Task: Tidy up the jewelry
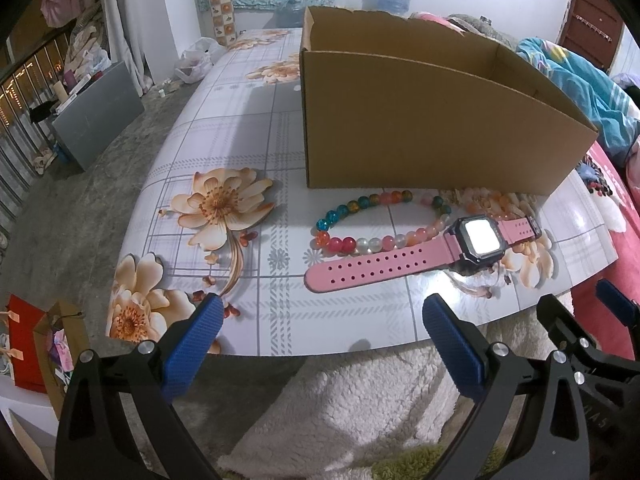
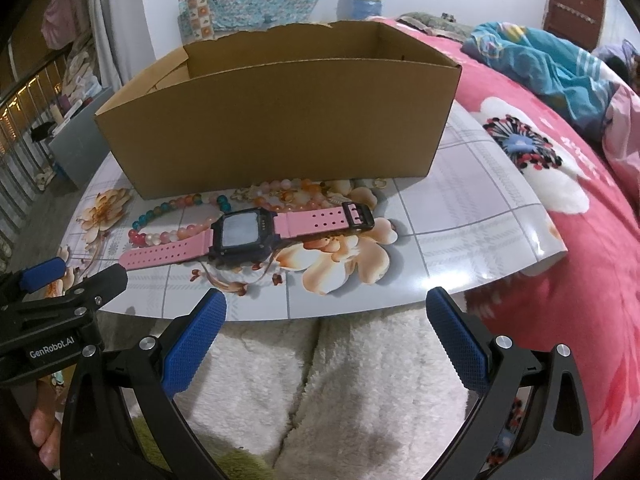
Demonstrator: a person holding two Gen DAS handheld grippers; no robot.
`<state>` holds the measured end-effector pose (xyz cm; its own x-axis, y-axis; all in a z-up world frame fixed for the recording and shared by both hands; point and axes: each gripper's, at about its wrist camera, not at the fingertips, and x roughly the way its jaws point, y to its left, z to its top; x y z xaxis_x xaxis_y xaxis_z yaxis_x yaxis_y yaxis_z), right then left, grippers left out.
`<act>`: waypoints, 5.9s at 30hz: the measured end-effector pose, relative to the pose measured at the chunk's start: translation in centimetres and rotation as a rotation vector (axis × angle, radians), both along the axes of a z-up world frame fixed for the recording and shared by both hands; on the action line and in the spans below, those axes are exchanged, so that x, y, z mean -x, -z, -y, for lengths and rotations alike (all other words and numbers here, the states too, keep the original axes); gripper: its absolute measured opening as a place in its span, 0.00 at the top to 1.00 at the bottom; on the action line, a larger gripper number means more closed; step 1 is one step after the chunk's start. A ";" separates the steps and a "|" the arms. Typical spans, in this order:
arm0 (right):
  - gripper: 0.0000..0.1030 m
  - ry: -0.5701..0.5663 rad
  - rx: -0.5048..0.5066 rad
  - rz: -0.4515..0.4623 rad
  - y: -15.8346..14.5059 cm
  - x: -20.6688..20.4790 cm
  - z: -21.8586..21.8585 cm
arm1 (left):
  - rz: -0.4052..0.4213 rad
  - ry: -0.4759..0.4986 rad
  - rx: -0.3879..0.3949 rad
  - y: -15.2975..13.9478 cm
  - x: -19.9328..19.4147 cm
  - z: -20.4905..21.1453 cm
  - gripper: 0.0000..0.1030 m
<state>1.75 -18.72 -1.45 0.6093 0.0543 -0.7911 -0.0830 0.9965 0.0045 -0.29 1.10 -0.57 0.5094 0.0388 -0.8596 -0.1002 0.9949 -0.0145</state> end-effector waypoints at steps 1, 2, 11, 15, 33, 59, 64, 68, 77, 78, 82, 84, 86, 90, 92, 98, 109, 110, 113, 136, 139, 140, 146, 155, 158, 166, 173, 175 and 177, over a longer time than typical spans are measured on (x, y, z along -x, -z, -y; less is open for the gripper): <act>0.07 0.004 0.001 0.002 0.0 0.1 0.1 | -0.001 -0.002 -0.001 0.0 0.0 0.0 0.05; 0.07 0.007 0.002 0.005 -0.1 0.1 0.2 | -0.003 -0.001 -0.001 0.0 0.0 0.1 0.05; 0.07 0.048 0.053 0.061 -0.6 0.5 1.1 | 0.019 0.010 0.002 -0.3 0.3 -0.9 0.05; 0.07 0.026 0.040 0.136 -1.1 1.0 1.8 | 0.074 0.073 -0.012 -0.5 0.3 -1.9 0.05; 0.41 -0.599 0.149 0.080 -0.1 -4.1 -4.5 | 0.177 0.199 0.300 -0.6 -1.1 -5.4 0.05; 0.60 -1.028 0.349 -0.157 1.8 -6.6 -9.8 | 0.272 0.657 -0.016 0.6 1.1 2.9 0.45; 0.60 -1.046 0.291 -0.221 1.6 -6.9 -8.9 | 0.257 0.717 -0.048 1.2 1.0 3.8 0.53; 0.60 -1.049 0.226 -0.269 1.4 -7.6 -8.2 | 0.217 0.746 -0.077 2.1 0.8 5.0 0.62; 0.60 -1.040 0.046 -0.383 1.1 -11.3 -5.4 | 0.187 0.734 -0.103 3.0 0.5 5.5 0.67; 0.60 -1.033 0.023 -0.390 1.2 -11.6 -5.2 | 0.186 0.736 -0.100 3.1 0.5 5.5 0.68; 0.60 -1.006 -0.055 -0.408 0.6 -11.9 -5.2 | 0.187 0.744 -0.112 2.9 0.6 5.6 0.69; 0.60 -1.005 -0.073 -0.414 0.2 -12.4 -4.6 | 0.187 0.753 -0.122 2.9 0.9 5.8 0.69; 0.60 -1.004 -0.110 -0.431 0.6 -12.4 -4.4 | 0.193 0.763 -0.140 3.0 1.3 5.9 0.69; 0.61 -1.019 -0.157 -0.467 1.0 -12.8 -3.8 | 0.201 0.773 -0.169 3.2 1.2 6.3 0.68; 0.61 -1.033 -0.178 -0.489 1.1 -12.8 -3.6 | 0.207 0.779 -0.191 3.3 1.2 6.8 0.66; 0.61 -1.087 -0.184 -0.516 1.3 -12.3 -4.7 | 0.212 0.798 -0.236 3.3 1.0 7.6 0.66; 0.43 -0.869 -0.224 -0.313 -1.2 -9.6 -0.8 | 0.179 0.815 -0.188 3.4 0.6 7.1 0.86; 0.43 -0.832 -0.212 -0.287 -1.2 -9.0 -0.1 | 0.177 0.817 -0.186 3.4 0.5 7.0 0.86; 0.43 -0.752 -0.165 -0.229 -1.1 -7.3 1.2 | 0.166 0.823 -0.176 3.4 0.0 6.8 0.86; 0.99 -0.500 0.065 0.069 -3.1 -2.9 2.4 | 0.155 0.768 -0.020 -1.3 -1.9 5.5 0.97; 0.99 -0.477 0.003 0.123 -7.4 -3.5 3.1 | 0.177 0.760 0.045 -4.8 -2.5 5.0 0.97; 0.99 -0.476 -0.016 0.141 -8.7 -3.9 3.3 | 0.202 0.760 0.051 -6.4 -2.8 4.7 0.97; 0.99 -0.507 -0.105 0.105 -14.0 -10.7 2.6 | 0.228 0.701 0.121 -12.7 -8.8 3.4 0.97; 0.99 -0.556 0.035 -0.267 -7.9 -25.0 -2.3 | -0.099 0.576 0.143 -7.6 -23.4 2.5 0.97; 0.99 -0.551 0.046 -0.364 -5.6 -27.6 -3.0 | -0.201 0.541 0.142 -5.3 -26.4 2.5 0.97; 0.64 -0.445 0.028 -0.449 -2.7 -31.3 -1.7 | -0.222 0.514 -0.011 -3.5 -28.9 3.2 0.56; 0.64 -0.419 -0.010 -0.350 -5.3 -29.6 -0.6 | -0.061 0.505 -0.012 -7.5 -26.5 1.6 0.50; 0.64 -0.446 -0.007 -0.344 -5.6 -30.2 -1.3 | -0.016 0.490 0.037 -9.0 -25.6 0.5 0.47; 0.64 -0.455 0.008 -0.352 -5.3 -31.2 -2.2 | 0.044 0.467 0.096 -10.5 -24.1 -0.8 0.44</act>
<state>32.92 -16.50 3.82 0.2260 0.2430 -0.9433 -0.4982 0.8610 0.1024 23.76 1.91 9.90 0.4895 -0.2815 -0.8253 0.3604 0.9271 -0.1024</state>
